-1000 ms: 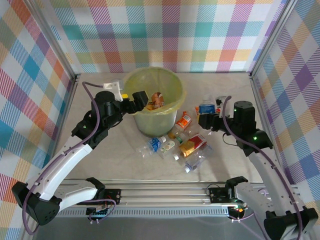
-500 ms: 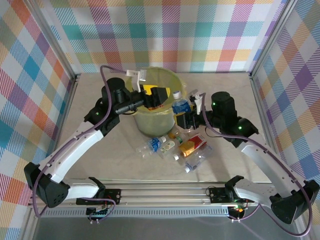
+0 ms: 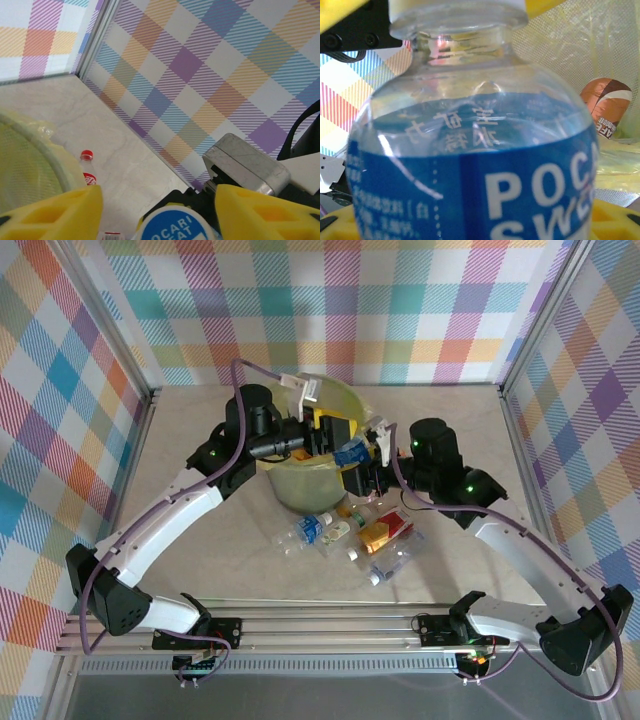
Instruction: Put the plastic bottles in the bin
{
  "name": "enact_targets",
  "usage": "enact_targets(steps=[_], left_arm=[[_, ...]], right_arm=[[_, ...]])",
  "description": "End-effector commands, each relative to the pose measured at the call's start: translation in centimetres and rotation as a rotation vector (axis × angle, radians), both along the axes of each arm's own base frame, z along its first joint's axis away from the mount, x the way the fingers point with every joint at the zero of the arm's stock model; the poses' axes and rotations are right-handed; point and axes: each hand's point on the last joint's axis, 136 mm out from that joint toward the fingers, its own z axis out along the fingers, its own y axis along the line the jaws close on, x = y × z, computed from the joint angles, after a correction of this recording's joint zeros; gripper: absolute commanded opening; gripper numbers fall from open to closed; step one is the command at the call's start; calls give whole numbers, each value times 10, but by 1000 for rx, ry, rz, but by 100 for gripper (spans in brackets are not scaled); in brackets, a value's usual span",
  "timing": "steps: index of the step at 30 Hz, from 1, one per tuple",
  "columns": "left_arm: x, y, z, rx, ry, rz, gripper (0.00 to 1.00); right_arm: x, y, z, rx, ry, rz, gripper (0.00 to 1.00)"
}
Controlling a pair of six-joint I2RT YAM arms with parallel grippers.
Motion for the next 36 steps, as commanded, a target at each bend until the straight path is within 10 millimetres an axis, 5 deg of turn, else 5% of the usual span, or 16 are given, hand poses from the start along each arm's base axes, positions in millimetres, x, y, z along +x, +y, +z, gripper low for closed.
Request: enact_targets(steps=[1,7,10,12,15,26,32,36], left_arm=[[-9,-10,6,-3,-13,-51,48],[-6,-8,8,-3,-24,-25,12],[-1,-3,15,10,-48,14,0],[0,1,23,24,-77,28,0],[5,8,34,51,-124,70,0],[50,66,91,36,-234,302,0],[86,98,82,126,-183,418,0],[116,113,64,189,-119,464,0]], right_arm=[[5,5,23,33,-75,3,47],[8,4,23,27,-70,-19,50],[7,-1,21,13,-65,-40,61],[5,-7,23,9,-69,-58,70],[1,-17,24,2,-73,-97,100],[-3,-81,25,-39,-49,-401,100],[1,-155,-8,-160,114,-827,100],[-11,-181,-34,-234,234,-973,100]])
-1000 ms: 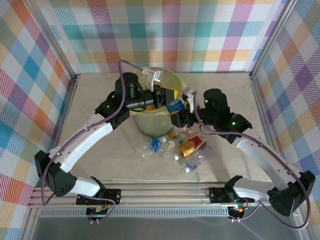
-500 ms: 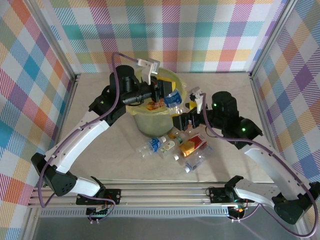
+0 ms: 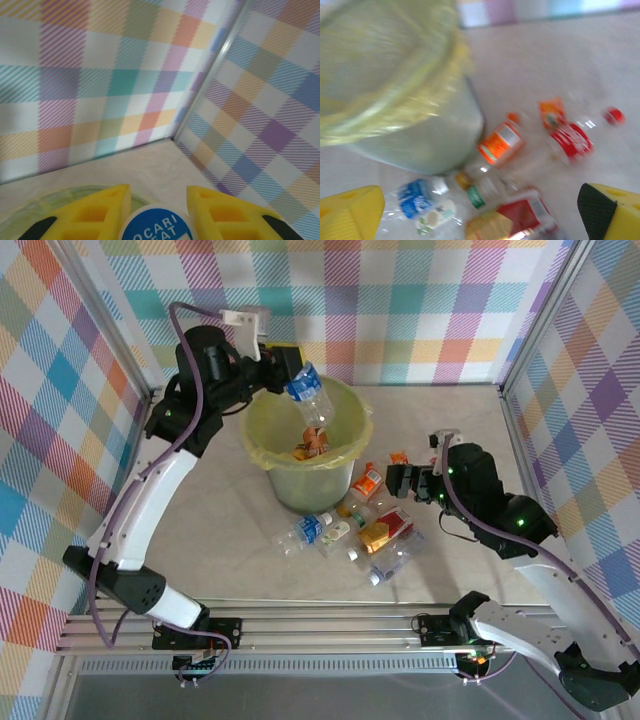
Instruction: Put the plastic bottles in the bin
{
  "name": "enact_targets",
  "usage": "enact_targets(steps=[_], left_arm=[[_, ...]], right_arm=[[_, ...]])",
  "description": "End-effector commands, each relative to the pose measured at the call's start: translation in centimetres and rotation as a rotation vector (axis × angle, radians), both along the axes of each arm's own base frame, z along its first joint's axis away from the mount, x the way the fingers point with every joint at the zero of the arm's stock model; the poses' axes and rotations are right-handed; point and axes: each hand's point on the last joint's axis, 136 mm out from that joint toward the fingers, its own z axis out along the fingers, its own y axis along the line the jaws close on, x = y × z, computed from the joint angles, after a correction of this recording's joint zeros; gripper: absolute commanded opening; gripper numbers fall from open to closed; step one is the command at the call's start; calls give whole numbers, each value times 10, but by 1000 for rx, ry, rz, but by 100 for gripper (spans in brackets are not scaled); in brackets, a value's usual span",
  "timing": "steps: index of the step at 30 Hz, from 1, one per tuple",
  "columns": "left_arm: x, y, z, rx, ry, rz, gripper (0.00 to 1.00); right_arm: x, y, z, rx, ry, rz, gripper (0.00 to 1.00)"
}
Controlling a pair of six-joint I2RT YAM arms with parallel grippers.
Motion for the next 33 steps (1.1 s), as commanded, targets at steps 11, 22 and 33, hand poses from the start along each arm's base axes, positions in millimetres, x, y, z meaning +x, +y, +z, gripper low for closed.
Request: enact_targets(steps=[11,22,33], left_arm=[[62,13,-102,144,303,27,0],[81,3,-172,185,475,12,10],[78,15,-160,206,444,67,56]], right_arm=[[-36,-56,-74,-66,303,-342,100],[-46,-39,-130,33,426,-334,97],[-64,-18,-195,146,607,-349,92]])
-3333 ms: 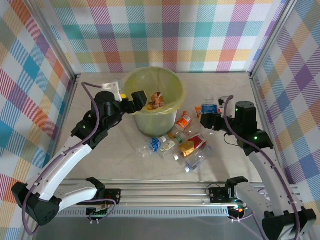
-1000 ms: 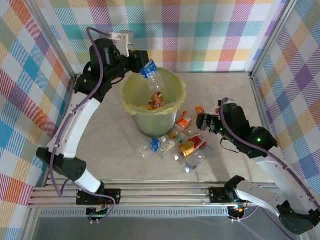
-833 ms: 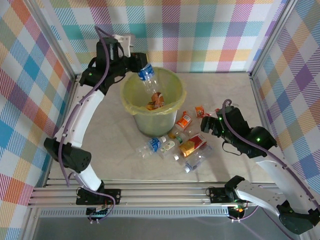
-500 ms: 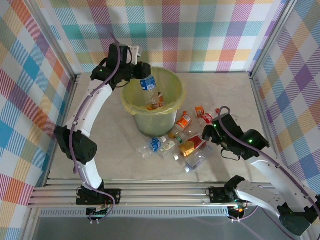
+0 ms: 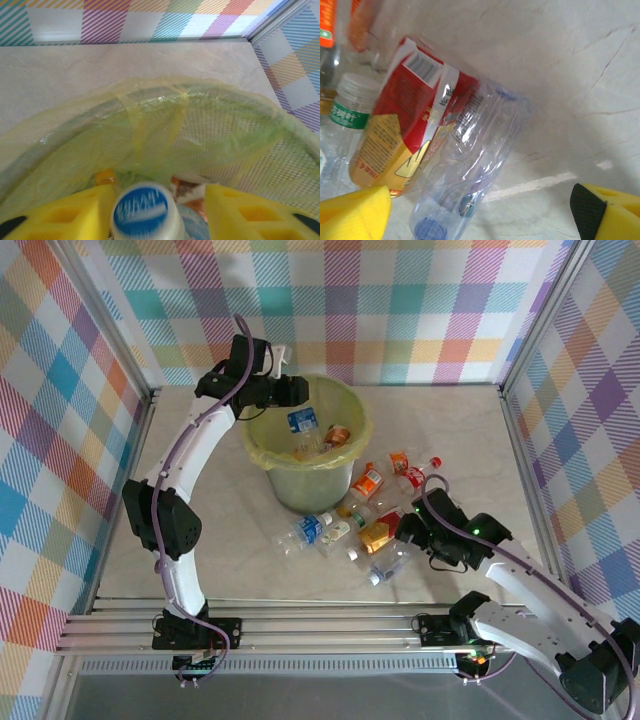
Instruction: Put the plastic bottles in the bin
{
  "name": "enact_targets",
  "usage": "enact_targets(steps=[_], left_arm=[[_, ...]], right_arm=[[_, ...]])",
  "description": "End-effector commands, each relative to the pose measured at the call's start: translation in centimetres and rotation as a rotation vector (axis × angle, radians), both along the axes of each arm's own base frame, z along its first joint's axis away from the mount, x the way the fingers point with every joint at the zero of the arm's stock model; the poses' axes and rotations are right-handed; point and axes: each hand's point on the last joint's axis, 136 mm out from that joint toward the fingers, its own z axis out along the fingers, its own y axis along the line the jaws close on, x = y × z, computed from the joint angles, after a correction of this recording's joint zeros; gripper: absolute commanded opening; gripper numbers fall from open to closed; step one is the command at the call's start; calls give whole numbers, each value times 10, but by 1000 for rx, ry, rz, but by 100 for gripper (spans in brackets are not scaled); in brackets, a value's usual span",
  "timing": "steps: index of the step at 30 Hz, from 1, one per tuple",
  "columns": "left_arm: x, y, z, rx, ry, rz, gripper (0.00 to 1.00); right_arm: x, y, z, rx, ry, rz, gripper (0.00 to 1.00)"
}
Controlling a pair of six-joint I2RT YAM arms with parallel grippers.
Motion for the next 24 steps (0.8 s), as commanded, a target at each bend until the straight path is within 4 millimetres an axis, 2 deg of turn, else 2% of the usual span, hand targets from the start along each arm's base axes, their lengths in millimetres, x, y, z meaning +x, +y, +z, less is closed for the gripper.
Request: enact_targets(steps=[1,7,11,14,20,24], left_arm=[[-10,10,37,-4,-77,19,58],[-30,22,74,-24,-167,50,68],[-51,29,96,-46,-233,64,72],[-71,33,112,-80,-289,72,81],[-107,47,125,-153,-366,112,100],[-123,59,121,-169,-380,148,100]], right_arm=[[-2,16,-13,114,35,-37,91],[-10,29,-32,189,86,-42,89],[-13,33,-36,197,102,-38,89],[-14,38,-38,207,105,-34,89],[-16,47,-49,198,141,-27,89],[-19,47,-56,190,162,-36,89]])
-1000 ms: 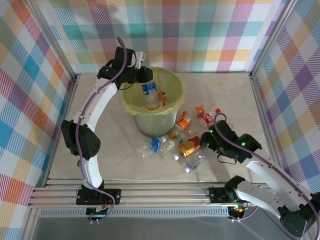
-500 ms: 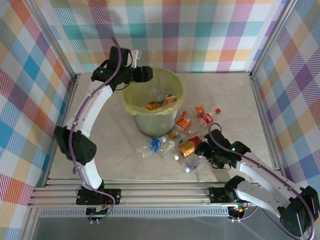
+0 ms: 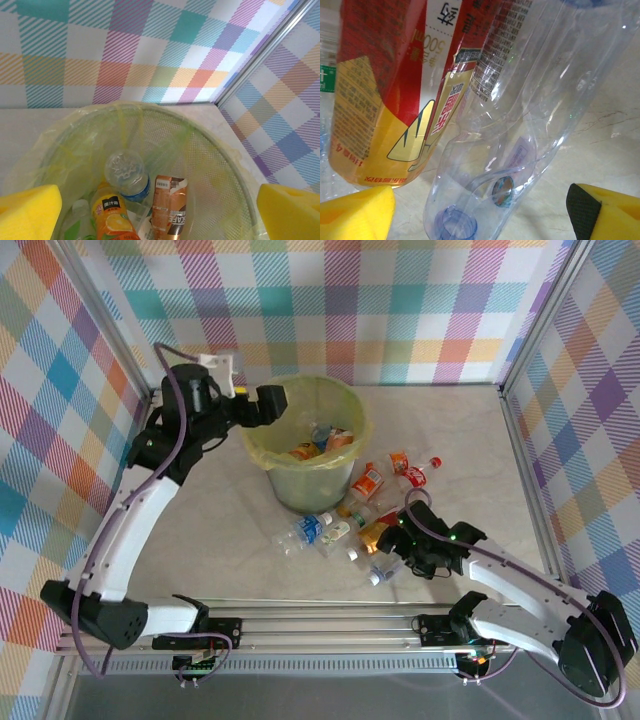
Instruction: Put the plastic bottles in the bin
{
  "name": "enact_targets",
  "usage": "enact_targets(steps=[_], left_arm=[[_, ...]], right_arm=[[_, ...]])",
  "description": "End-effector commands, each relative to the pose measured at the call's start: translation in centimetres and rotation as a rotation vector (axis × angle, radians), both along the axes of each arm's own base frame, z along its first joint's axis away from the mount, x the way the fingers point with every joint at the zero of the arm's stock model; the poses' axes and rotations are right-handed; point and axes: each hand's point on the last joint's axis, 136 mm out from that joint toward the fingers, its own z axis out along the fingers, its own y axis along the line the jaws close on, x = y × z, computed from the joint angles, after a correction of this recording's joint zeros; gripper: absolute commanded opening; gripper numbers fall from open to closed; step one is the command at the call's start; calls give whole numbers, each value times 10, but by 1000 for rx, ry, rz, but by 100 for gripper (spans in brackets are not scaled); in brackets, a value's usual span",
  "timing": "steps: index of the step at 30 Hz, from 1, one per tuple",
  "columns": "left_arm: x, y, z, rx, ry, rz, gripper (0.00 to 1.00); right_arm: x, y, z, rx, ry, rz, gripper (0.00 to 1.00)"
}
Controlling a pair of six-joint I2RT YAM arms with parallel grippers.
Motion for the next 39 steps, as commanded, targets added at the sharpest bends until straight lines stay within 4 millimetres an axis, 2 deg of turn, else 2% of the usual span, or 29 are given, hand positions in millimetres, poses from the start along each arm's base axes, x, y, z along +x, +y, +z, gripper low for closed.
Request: enact_targets(steps=[1,9,20,24,29,34,39], left_arm=[[-9,7,10,-49,-51,39,100],[-30,19,5,-99,-59,71,100],[-37,26,3,-103,-62,95,100],[-36,26,2,-106,-60,94,100],[-36,27,1,-105,-59,101,100],[-35,26,-1,-101,-54,100,100],[-35,25,-3,-98,-48,97,100]], right_arm=[[-5,1,-7,14,27,-17,89],[-14,-6,-20,-6,58,-28,85],[-19,-22,-36,-77,73,-63,82],[-19,-25,-41,-98,80,-66,76],[-16,-27,-46,-105,79,-73,62],[-9,-30,-33,-109,36,-71,55],[3,-35,2,-119,-79,-25,53]])
